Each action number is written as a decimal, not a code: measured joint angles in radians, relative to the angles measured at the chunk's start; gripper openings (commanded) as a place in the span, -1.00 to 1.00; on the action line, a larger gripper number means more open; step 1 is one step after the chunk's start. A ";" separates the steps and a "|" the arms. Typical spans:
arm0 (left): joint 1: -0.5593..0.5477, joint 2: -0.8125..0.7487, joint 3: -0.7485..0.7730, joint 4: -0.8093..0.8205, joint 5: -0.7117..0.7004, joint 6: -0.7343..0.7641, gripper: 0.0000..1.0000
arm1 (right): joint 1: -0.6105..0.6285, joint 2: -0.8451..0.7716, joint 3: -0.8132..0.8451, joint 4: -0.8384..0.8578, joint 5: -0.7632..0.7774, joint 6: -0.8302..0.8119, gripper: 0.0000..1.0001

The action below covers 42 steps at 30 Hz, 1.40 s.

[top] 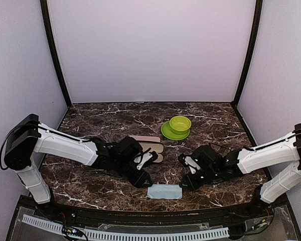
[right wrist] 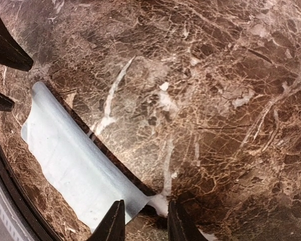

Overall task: Organize the sunglasses
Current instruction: Fold the glasses cleaning cloth at the center of the board, then pick up the folded cleaning cloth from the center of the board.

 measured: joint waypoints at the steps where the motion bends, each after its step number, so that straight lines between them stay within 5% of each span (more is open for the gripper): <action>1: 0.000 0.008 0.003 0.000 0.003 0.000 -0.20 | 0.000 0.004 0.000 0.002 -0.002 0.000 -0.43; 27: 0.000 0.083 0.029 0.021 0.000 0.018 -0.36 | -0.006 0.046 0.002 0.043 -0.011 0.000 -0.65; 42: 0.000 0.092 0.029 0.029 -0.002 0.024 -0.69 | -0.006 0.050 0.002 0.050 -0.017 0.000 -0.82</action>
